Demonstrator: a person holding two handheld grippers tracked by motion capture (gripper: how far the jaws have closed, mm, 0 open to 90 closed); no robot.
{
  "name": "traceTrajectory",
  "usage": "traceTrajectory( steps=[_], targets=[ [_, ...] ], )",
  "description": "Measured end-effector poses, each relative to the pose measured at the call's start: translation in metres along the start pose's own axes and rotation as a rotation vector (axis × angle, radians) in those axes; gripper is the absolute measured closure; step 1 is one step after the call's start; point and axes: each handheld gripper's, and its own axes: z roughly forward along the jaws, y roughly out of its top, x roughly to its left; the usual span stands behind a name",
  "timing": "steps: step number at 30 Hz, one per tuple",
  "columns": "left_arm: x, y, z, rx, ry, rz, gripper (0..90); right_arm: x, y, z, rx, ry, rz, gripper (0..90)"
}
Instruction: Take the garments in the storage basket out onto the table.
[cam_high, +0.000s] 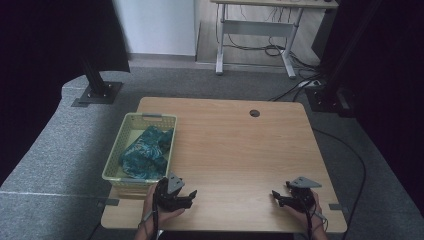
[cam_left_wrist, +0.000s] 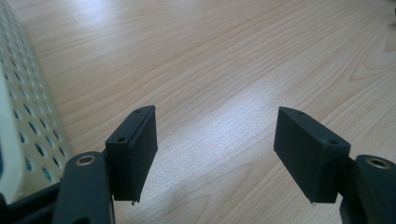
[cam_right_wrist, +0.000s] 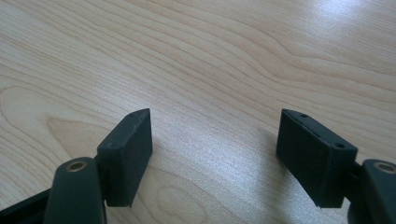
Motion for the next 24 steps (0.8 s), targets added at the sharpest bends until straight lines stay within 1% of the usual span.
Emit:
traceTrajectory(
  steps=[2, 5, 7, 8, 10, 12, 16, 18, 22, 24],
  targets=[
    [0.001, 0.0, -0.001, -0.002, 0.0, 0.0, 30.1, 0.0, 0.0, 0.0, 0.0, 0.0, -0.001, 25.8],
    [0.003, 0.001, -0.005, -0.019, -0.001, -0.01, 30.1, 0.0, 0.0, 0.0, 0.0, 0.0, 0.0, 25.8],
    [0.005, 0.003, -0.009, -0.039, -0.013, -0.028, 30.2, 0.0, 0.0, 0.0, 0.0, 0.0, 0.0, 25.8],
    [0.005, 0.003, -0.009, -0.039, -0.013, -0.028, 30.2, 0.0, 0.0, 0.0, 0.0, 0.0, -0.001, 25.8],
    [0.006, 0.005, -0.01, -0.054, -0.026, -0.042, 30.2, 0.0, 0.0, 0.0, 0.0, 0.001, -0.001, 25.8],
    [0.006, 0.007, -0.01, -0.054, -0.018, -0.031, 30.0, 0.0, 0.0, 0.0, 0.0, 0.002, -0.002, 25.7],
    [0.007, 0.007, -0.011, -0.055, -0.012, -0.03, 29.8, 0.0, 0.0, 0.0, 0.0, 0.002, -0.002, 25.7],
    [0.008, 0.007, -0.014, -0.057, -0.001, -0.03, 29.8, 0.0, 0.0, 0.0, 0.0, 0.002, -0.002, 25.8],
    [0.01, 0.008, -0.018, -0.061, 0.007, -0.043, 30.1, 0.0, 0.0, 0.0, 0.0, 0.002, -0.002, 25.7],
    [0.011, 0.009, -0.02, -0.07, 0.005, -0.052, 30.4, 0.0, 0.0, 0.0, 0.0, 0.001, -0.002, 25.6]
  ],
)
